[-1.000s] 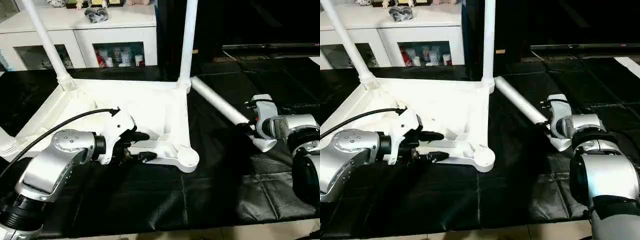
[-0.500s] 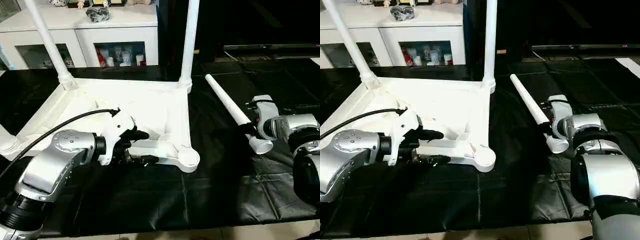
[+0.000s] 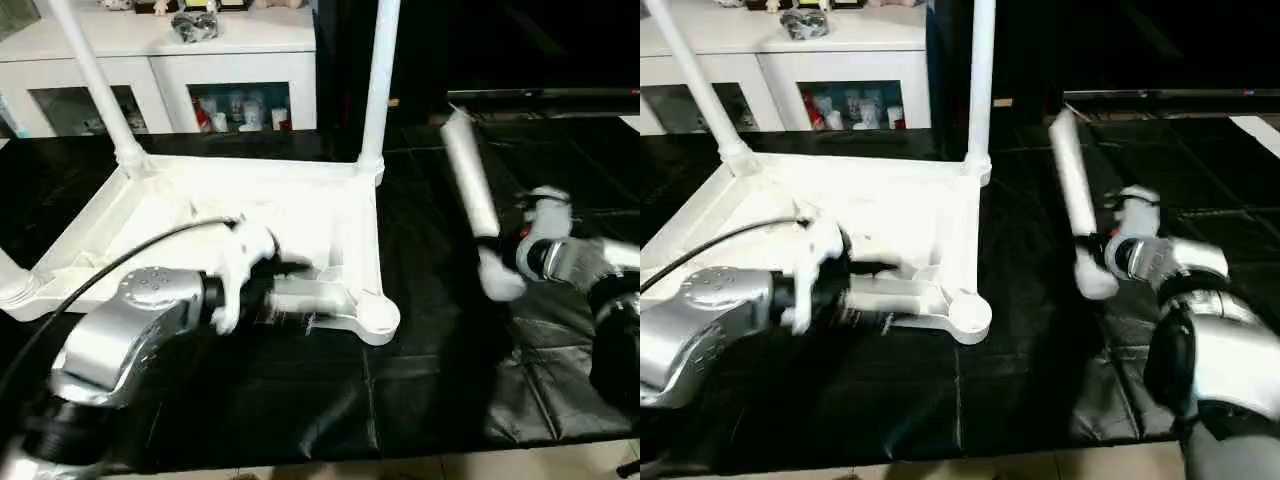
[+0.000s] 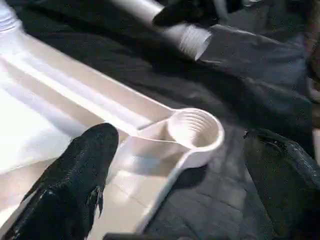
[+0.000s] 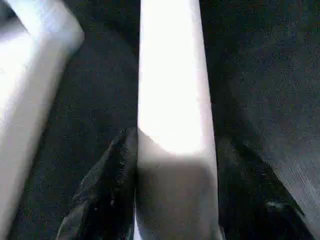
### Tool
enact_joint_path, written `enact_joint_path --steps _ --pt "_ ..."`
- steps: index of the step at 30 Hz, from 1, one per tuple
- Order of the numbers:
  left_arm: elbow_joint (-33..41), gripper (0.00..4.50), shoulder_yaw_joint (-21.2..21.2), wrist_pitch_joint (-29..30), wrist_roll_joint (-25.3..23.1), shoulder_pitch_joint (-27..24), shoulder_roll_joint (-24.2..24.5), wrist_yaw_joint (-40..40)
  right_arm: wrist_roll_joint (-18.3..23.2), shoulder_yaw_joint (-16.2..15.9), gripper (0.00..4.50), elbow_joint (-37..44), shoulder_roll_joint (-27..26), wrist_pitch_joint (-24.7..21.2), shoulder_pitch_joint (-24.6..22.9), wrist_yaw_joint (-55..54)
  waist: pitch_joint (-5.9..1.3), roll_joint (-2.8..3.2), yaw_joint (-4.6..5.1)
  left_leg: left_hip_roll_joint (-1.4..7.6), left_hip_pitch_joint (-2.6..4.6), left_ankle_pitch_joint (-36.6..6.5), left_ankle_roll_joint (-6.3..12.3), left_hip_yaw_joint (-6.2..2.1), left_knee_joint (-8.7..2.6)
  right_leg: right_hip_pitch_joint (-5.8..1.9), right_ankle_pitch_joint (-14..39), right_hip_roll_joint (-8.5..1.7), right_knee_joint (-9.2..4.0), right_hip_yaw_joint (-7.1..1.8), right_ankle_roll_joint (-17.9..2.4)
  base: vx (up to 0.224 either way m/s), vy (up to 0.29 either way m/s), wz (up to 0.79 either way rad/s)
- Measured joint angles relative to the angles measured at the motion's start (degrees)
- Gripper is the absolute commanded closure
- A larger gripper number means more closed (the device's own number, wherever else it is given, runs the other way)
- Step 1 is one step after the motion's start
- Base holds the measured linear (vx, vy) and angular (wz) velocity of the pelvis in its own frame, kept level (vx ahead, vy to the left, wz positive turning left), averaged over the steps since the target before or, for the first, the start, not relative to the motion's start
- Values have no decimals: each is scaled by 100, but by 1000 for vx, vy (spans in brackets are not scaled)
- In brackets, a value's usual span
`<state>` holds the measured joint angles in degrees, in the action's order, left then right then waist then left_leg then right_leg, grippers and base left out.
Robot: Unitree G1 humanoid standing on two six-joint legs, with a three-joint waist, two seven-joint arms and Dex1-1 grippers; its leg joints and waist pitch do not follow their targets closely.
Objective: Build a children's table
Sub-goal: Pick table leg
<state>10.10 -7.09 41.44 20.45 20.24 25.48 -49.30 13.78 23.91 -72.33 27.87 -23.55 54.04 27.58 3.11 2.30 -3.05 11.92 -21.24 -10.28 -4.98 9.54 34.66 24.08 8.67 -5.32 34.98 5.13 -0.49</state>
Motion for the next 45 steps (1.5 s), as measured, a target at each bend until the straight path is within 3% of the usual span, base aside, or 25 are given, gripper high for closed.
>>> enact_joint_path --steps 2,5,7,9,11,14,17,24,36,37,41,42,45 --pt "-85 0 141 -25 28 22 -177 160 303 253 264 391 -93 259 -88 286 2 30 6 1 -3 0 0 2 5 1 0 0 -2 -1 0 0 0 0" --pt "-268 0 449 -55 215 157 -680 559 1141 697 264 1960 -580 13 -655 899 -5 44 -21 5 1 1 2 0 1 -8 -1 4 -5 5 -2 0 0 0" --pt "-354 0 533 -74 312 316 -936 772 1533 705 264 2905 -928 -284 -1069 1211 -8 47 -37 6 -1 1 2 -3 -2 -8 -4 4 -7 10 -15 0 0 0" --pt "-500 0 784 -80 577 521 -1385 1033 2085 543 264 4109 -1265 -740 -1757 1548 -10 53 -85 6 -7 1 3 -3 -5 -9 1 2 -12 13 -14 0 0 0" --pt "-594 0 1081 -131 866 784 -1774 1302 2535 134 265 4916 -1605 -1127 -2277 1957 -8 64 -133 7 -10 2 3 1 -4 -6 3 1 -15 9 -13 0 0 0" --pt "-609 0 1234 -132 1207 1035 -2154 1522 2916 -252 265 5500 -1717 -1439 -2529 2185 -9 67 -183 4 -12 2 4 2 -4 -8 13 -4 -26 9 5 0 0 0" --pt "-657 0 1431 -48 1472 1119 -2399 1703 3194 -435 265 6162 -1830 -1690 -2664 2373 -6 52 -207 5 -10 2 3 0 -17 -12 26 -2 -33 12 25 0 0 0" --pt "-656 0 1517 127 1815 1231 -2618 1832 3253 -1029 265 6668 -1976 -2245 -3013 2348 -6 48 -214 4 -28 2 4 -1 -31 -17 19 -1 -84 15 36 0 0 0" --pt "-583 0 1638 366 2236 1224 -2710 2013 3248 -1374 265 7019 -1875 -2377 -3255 2257 -8 41 -246 4 -73 0 7 -2 -34 -6 24 -2 -90 17 46 0 0 0" --pt "-584 28 1701 415 2378 1218 -2745 2008 3283 -1372 265 7034 -1874 -2404 -3256 2265 -7 38 -247 4 -73 0 7 -1 -34 -7 26 -2 -91 17 49 0 0 0" --pt "-535 49 1981 593 3093 1107 -2826 1677 3545 -1366 265 7227 -1805 -2625 -3261 2481 -7 18 -253 5 -73 1 7 -1 -33 -11 26 -2 -88 17 51 0 0 0" --pt "-518 77 1992 605 3180 1086 -2823 1585 3598 -1366 265 7234 -1774 -2644 -3261 2561 -9 12 -262 5 -73 1 7 -1 -33 -12 26 -2 -88 17 51 0 0 0" --pt "-519 88 1990 672 3307 1055 -2734 1277 3680 -1438 265 7243 -1695 -2699 -3261 2811 -11 5 -277 5 -72 2 8 -1 -29 -13 26 -2 -89 16 51 0 0 0"
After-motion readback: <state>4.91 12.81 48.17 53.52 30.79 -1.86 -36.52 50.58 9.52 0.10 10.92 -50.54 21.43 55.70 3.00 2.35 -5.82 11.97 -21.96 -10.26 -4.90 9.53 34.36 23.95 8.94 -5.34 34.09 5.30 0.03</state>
